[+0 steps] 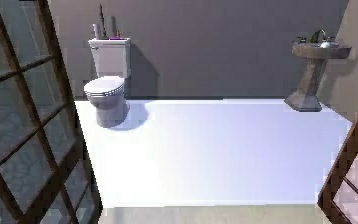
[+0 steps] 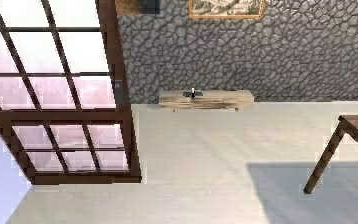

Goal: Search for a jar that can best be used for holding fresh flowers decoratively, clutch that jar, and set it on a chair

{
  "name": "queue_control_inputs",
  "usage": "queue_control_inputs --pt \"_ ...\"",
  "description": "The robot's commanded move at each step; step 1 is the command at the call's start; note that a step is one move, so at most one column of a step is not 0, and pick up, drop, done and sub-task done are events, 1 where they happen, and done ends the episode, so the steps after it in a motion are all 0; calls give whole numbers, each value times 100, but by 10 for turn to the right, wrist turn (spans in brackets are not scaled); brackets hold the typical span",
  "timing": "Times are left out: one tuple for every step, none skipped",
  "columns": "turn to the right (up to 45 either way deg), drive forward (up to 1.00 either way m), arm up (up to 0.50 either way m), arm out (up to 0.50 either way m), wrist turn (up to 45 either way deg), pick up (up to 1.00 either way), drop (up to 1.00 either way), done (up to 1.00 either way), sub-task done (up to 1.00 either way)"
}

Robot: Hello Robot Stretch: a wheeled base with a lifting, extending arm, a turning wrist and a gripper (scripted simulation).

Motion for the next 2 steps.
queue_control_inputs --pt "0 100 0 0 0 0 0 0 0" --pt "-30 0 0 0 0 0 0 0 0"
